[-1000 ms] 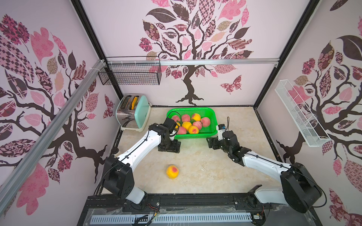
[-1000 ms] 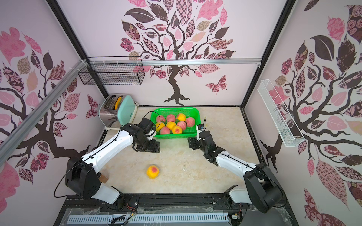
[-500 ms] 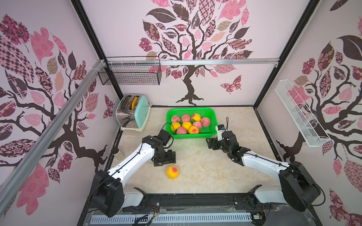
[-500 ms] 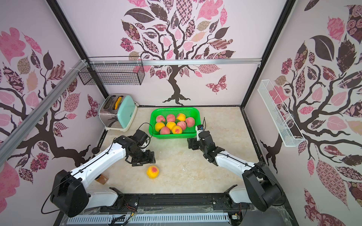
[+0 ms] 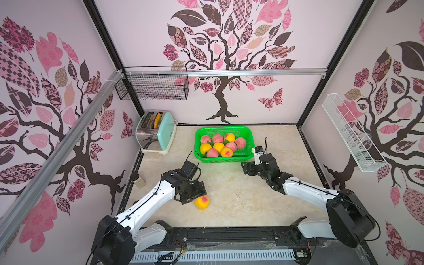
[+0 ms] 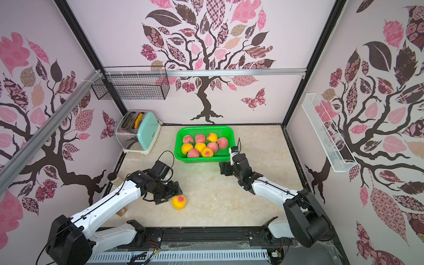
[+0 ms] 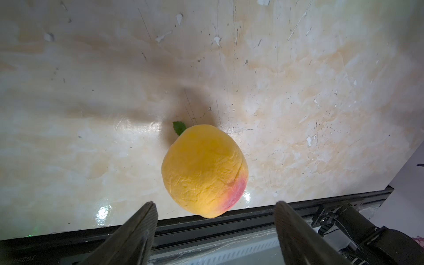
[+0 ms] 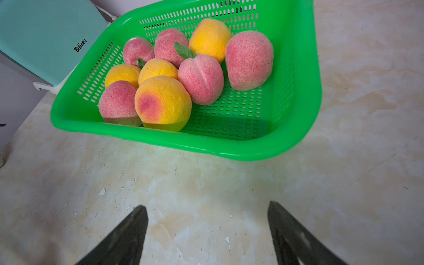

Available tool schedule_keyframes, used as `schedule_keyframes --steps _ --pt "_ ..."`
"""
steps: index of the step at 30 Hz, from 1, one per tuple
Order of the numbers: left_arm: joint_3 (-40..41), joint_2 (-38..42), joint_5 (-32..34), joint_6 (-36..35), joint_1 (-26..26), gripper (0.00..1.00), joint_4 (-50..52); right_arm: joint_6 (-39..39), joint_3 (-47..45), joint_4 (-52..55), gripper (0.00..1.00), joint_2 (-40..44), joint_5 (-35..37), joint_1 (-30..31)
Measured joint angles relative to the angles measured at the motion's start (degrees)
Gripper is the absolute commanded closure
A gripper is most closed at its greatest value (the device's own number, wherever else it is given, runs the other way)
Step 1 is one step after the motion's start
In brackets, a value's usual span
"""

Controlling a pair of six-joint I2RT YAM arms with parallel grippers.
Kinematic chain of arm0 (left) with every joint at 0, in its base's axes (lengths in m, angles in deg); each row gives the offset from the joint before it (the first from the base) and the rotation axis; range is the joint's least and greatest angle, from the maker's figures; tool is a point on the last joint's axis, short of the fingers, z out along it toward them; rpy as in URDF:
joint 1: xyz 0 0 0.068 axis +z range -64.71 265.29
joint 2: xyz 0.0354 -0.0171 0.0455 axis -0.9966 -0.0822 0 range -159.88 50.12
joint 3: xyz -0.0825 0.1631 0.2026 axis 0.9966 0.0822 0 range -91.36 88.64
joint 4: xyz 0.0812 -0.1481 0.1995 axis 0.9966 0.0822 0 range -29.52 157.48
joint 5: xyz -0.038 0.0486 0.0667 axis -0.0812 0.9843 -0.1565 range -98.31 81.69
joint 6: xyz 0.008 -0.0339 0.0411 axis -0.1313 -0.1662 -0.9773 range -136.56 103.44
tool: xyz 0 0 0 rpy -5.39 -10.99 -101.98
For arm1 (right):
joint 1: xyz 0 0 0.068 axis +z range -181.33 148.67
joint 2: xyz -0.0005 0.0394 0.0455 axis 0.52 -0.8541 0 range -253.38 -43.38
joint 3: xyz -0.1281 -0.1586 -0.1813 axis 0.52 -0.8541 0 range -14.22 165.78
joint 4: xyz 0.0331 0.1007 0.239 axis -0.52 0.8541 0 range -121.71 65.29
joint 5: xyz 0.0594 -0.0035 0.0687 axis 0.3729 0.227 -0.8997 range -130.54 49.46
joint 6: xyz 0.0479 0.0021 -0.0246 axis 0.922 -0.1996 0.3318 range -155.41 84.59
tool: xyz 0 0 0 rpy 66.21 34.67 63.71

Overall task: Put the peaches into the basket
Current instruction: Pick up the peach from the center of the board.

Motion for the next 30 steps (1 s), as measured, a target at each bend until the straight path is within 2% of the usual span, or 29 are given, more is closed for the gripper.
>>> schedule_keyframes --steps 6,20,25,30 --pt "0.24 -2.34 -0.94 2.56 -3.15 0.16 -2.54 -0.02 0.00 0.02 0.16 0.02 0.02 0.00" --pt "4.48 -1.84 0.15 6.19 -3.30 0.14 -3.26 0.00 0.00 0.02 0.16 0.04 0.02 0.00" --pt "5.57 -3.63 -0.04 7.02 -3.30 0.16 -5.79 0.00 0.00 0.02 0.16 0.04 0.02 0.00" --pt "5.05 -7.17 -0.90 6.60 -3.32 0.22 -9.57 0.00 0.00 0.02 0.16 0.04 0.04 0.00"
